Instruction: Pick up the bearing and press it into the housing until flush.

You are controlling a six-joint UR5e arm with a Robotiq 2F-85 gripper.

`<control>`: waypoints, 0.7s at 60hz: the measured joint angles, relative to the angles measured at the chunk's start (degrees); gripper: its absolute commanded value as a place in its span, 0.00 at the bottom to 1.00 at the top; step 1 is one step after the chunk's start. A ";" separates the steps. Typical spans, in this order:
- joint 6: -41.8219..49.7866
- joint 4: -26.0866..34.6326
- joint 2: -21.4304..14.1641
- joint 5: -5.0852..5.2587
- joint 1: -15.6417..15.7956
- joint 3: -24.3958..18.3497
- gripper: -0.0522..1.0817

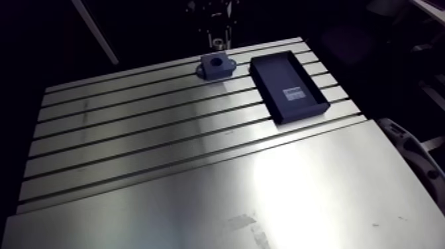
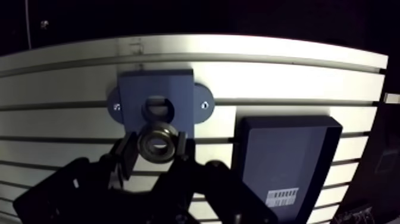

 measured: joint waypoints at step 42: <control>0.03 -1.92 1.87 -0.02 0.74 0.53 0.64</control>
